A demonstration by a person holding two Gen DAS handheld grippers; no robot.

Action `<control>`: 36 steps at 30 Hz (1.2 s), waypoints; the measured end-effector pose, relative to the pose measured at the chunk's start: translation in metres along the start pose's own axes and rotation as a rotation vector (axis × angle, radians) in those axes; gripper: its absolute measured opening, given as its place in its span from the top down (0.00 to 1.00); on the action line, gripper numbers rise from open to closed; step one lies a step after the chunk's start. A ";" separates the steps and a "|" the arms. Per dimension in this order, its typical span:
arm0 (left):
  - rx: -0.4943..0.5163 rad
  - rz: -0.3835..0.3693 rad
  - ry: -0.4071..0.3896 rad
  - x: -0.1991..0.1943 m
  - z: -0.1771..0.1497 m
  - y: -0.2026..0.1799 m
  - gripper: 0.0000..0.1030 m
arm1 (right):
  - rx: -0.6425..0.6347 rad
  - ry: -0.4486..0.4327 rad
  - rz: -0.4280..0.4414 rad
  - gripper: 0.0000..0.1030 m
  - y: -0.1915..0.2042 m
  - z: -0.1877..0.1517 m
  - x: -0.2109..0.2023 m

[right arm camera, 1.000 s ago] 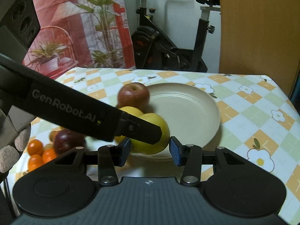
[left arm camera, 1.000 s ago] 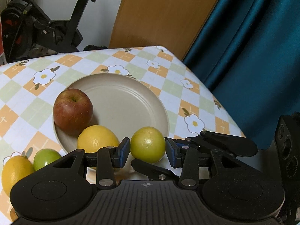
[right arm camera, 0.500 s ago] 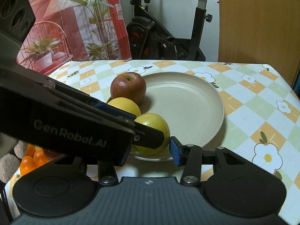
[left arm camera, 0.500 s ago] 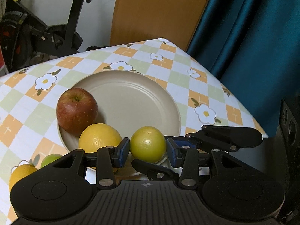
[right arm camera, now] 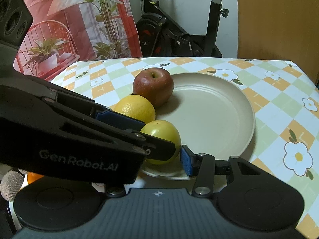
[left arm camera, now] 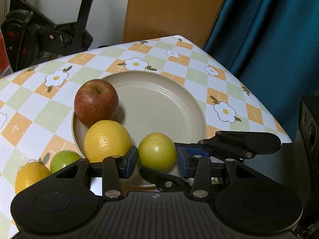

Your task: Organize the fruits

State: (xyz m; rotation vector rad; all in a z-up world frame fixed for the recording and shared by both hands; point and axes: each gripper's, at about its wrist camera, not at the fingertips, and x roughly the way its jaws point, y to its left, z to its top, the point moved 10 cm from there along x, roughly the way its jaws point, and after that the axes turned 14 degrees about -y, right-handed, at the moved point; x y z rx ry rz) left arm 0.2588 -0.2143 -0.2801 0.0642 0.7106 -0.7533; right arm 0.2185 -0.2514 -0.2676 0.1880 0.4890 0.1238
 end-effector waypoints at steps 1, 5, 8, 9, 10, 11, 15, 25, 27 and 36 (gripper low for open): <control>-0.006 -0.001 -0.002 -0.001 0.000 0.000 0.56 | -0.003 0.003 -0.005 0.52 0.000 0.000 0.000; -0.028 -0.006 -0.012 -0.008 -0.001 0.002 0.55 | -0.018 0.002 -0.018 0.49 0.003 0.002 -0.002; -0.027 0.003 -0.030 -0.018 0.002 0.003 0.55 | -0.023 0.000 -0.030 0.46 0.005 0.004 -0.006; -0.026 0.006 -0.039 -0.022 0.003 0.004 0.55 | -0.017 0.000 -0.030 0.45 0.005 0.005 -0.007; -0.028 0.006 -0.048 -0.026 0.005 0.005 0.55 | -0.011 -0.002 -0.033 0.43 0.006 0.006 -0.010; -0.030 0.006 -0.056 -0.031 0.006 0.007 0.55 | -0.008 -0.006 -0.037 0.42 0.006 0.007 -0.012; -0.023 0.024 -0.103 -0.052 0.013 0.012 0.55 | 0.000 -0.018 -0.038 0.42 0.009 0.011 -0.021; -0.003 0.116 -0.190 -0.117 0.018 0.046 0.55 | 0.000 -0.060 -0.020 0.40 0.031 0.022 -0.039; -0.003 0.145 -0.205 -0.131 0.017 0.057 0.55 | 0.000 -0.067 -0.012 0.40 0.037 0.023 -0.041; -0.061 0.233 -0.238 -0.169 -0.003 0.096 0.55 | -0.037 -0.071 0.049 0.40 0.073 0.016 -0.044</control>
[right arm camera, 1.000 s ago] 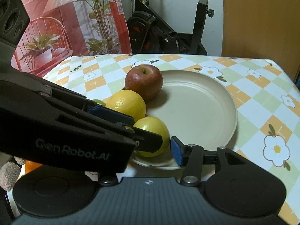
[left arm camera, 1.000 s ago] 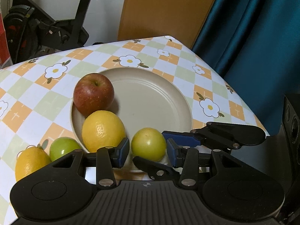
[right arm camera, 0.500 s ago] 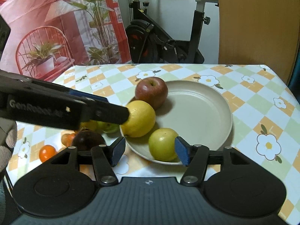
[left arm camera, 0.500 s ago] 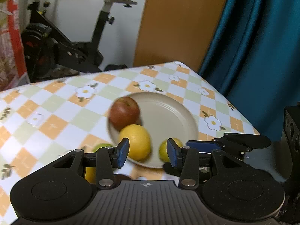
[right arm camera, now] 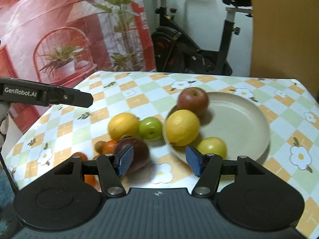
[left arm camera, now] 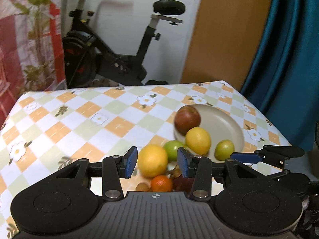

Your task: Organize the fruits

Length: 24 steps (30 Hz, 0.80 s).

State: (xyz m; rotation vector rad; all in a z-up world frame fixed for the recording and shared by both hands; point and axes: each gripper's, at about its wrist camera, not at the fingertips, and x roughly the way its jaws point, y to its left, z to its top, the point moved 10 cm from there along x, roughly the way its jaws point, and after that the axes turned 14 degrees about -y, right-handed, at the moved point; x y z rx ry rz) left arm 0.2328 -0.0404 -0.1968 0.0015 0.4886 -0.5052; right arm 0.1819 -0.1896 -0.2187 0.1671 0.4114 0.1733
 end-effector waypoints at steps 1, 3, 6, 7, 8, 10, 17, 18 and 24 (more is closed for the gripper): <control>-0.010 0.003 -0.001 -0.002 -0.002 0.004 0.55 | -0.011 0.003 0.011 0.40 0.005 -0.001 0.001; -0.034 0.010 0.003 -0.006 -0.007 0.009 0.55 | -0.041 0.013 0.029 0.40 0.015 -0.005 0.002; -0.064 0.016 0.006 -0.009 -0.013 0.012 0.55 | -0.085 0.024 0.060 0.40 0.030 -0.010 0.005; -0.071 0.019 0.005 -0.010 -0.015 0.013 0.55 | -0.101 0.028 0.068 0.40 0.034 -0.012 0.005; -0.076 0.020 0.005 -0.011 -0.017 0.013 0.55 | -0.117 0.030 0.075 0.40 0.038 -0.013 0.006; -0.084 0.022 0.009 -0.010 -0.020 0.013 0.55 | -0.140 0.030 0.086 0.40 0.044 -0.015 0.007; -0.121 0.024 0.024 -0.006 -0.028 0.014 0.56 | -0.212 0.031 0.101 0.41 0.048 -0.014 0.025; -0.130 0.022 0.024 -0.005 -0.027 0.014 0.56 | -0.213 0.034 0.098 0.41 0.046 -0.013 0.030; -0.169 0.004 0.034 0.005 -0.027 0.007 0.56 | -0.188 0.053 0.115 0.41 0.044 -0.008 0.051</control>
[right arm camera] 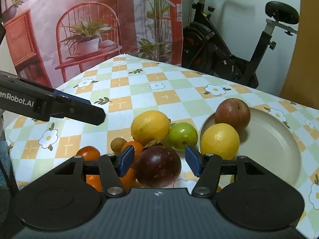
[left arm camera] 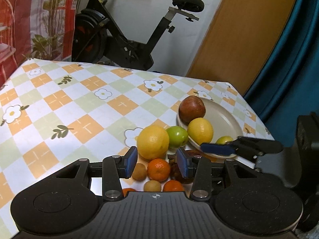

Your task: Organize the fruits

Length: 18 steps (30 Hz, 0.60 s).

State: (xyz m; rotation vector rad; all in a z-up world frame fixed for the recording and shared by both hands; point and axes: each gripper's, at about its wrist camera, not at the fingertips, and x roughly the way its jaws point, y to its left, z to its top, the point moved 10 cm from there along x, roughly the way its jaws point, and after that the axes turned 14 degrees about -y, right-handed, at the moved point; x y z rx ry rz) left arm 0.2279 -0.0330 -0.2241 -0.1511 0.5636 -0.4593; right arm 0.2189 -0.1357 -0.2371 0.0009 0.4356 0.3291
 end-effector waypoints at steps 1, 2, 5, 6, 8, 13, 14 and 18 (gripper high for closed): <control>0.000 -0.004 0.002 0.001 -0.001 -0.002 0.56 | -0.001 0.007 0.008 0.42 0.000 -0.001 0.002; 0.002 -0.009 0.005 0.002 -0.002 -0.004 0.56 | -0.004 0.015 0.015 0.46 0.001 -0.004 0.003; 0.008 -0.025 0.015 0.005 -0.005 -0.011 0.56 | -0.006 0.009 0.021 0.48 0.000 -0.010 -0.003; 0.006 -0.034 0.021 0.007 -0.007 -0.013 0.56 | 0.003 0.005 0.023 0.48 -0.001 -0.012 -0.007; -0.021 -0.071 0.041 0.010 -0.012 -0.020 0.57 | 0.025 -0.003 0.027 0.49 -0.003 -0.018 -0.017; -0.045 -0.132 0.114 0.024 -0.030 -0.037 0.57 | 0.052 -0.030 0.039 0.49 -0.007 -0.035 -0.036; -0.034 -0.134 0.124 0.026 -0.033 -0.040 0.57 | 0.059 -0.036 0.039 0.49 -0.008 -0.036 -0.038; -0.038 -0.152 0.150 0.033 -0.039 -0.047 0.54 | 0.055 -0.048 0.041 0.49 -0.006 -0.037 -0.040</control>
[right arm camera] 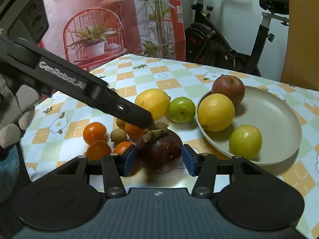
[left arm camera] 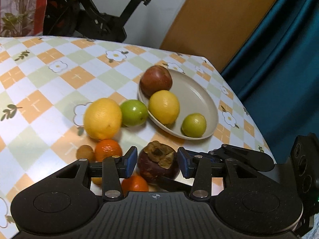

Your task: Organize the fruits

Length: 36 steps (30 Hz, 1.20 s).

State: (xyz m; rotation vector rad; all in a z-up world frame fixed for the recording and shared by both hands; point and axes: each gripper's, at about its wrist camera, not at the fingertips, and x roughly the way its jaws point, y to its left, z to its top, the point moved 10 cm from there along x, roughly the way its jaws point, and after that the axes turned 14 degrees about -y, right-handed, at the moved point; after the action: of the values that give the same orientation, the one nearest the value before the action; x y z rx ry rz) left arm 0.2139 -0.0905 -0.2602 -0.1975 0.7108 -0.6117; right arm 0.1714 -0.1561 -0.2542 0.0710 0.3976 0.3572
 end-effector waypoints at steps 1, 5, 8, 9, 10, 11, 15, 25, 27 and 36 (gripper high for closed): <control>0.003 0.002 0.005 0.002 -0.001 0.000 0.53 | 0.000 -0.003 0.001 0.49 0.001 -0.001 0.000; 0.021 0.003 0.030 0.010 -0.006 -0.003 0.50 | 0.017 -0.016 0.002 0.49 -0.002 -0.005 -0.004; 0.024 -0.006 0.051 0.016 -0.012 -0.005 0.50 | 0.037 -0.018 0.002 0.49 -0.003 -0.006 -0.006; 0.026 -0.006 0.057 0.018 -0.014 -0.006 0.50 | 0.044 -0.017 0.001 0.49 -0.004 -0.007 -0.007; 0.028 -0.006 0.060 0.019 -0.015 -0.006 0.50 | 0.050 -0.017 0.002 0.49 -0.005 -0.007 -0.007; 0.035 -0.003 0.057 0.020 -0.016 -0.006 0.50 | 0.053 -0.017 0.002 0.49 -0.005 -0.007 -0.006; 0.043 -0.005 0.056 0.022 -0.016 -0.007 0.50 | 0.056 -0.017 0.002 0.46 -0.005 -0.008 -0.005; 0.073 0.000 0.052 0.023 -0.016 -0.010 0.49 | 0.124 0.014 0.010 0.39 -0.012 -0.015 0.009; 0.085 0.002 0.055 0.023 -0.016 -0.011 0.48 | 0.144 0.012 0.015 0.39 -0.013 -0.013 0.011; 0.120 -0.035 0.033 0.021 -0.009 -0.031 0.48 | 0.119 -0.011 -0.021 0.40 -0.018 -0.009 -0.005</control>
State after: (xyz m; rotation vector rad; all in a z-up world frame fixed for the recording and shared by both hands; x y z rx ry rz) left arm 0.2062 -0.1277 -0.2673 -0.0895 0.7012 -0.6904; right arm 0.1691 -0.1747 -0.2633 0.1849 0.4086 0.3122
